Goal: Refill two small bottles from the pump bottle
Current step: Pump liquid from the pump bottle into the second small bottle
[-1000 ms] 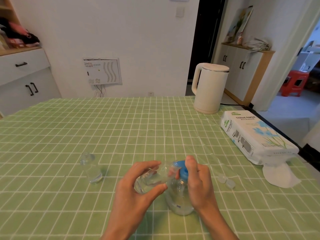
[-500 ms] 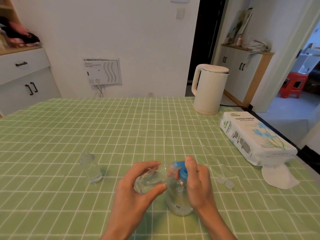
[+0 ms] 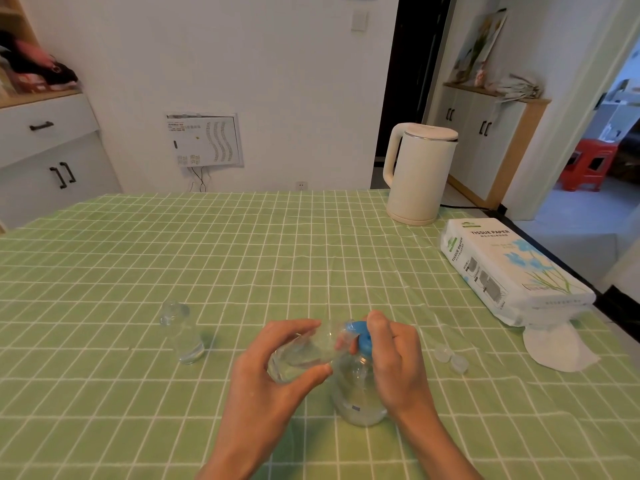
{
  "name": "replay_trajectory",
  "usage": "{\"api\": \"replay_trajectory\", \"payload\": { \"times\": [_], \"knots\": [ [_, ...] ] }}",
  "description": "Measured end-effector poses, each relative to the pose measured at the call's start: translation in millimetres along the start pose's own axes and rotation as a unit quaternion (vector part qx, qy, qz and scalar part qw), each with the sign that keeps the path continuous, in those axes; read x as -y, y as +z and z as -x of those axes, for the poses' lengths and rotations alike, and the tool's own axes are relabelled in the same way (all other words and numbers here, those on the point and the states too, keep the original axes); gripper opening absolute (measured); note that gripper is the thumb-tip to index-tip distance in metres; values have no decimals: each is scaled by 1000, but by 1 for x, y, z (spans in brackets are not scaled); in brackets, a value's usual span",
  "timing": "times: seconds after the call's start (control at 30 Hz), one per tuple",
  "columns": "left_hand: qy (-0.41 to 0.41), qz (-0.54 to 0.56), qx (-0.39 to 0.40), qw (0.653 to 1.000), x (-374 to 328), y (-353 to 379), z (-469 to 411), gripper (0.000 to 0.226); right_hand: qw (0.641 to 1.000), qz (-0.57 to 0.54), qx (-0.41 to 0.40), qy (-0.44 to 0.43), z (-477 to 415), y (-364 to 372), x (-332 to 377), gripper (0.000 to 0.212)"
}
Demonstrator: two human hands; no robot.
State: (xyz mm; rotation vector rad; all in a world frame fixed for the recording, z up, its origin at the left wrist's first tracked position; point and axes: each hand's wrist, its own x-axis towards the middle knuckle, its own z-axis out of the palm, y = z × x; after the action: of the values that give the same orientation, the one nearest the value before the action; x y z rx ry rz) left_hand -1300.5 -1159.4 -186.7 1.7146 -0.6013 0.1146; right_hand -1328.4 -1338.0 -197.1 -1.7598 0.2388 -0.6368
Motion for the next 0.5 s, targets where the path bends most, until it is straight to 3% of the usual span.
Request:
{"api": "replay_trajectory", "payload": {
  "times": [0.5],
  "knots": [
    [-4,-4,-1,1000,-1,0,-1,52,999,-9,28,31,4,-2,10,73]
  ]
}}
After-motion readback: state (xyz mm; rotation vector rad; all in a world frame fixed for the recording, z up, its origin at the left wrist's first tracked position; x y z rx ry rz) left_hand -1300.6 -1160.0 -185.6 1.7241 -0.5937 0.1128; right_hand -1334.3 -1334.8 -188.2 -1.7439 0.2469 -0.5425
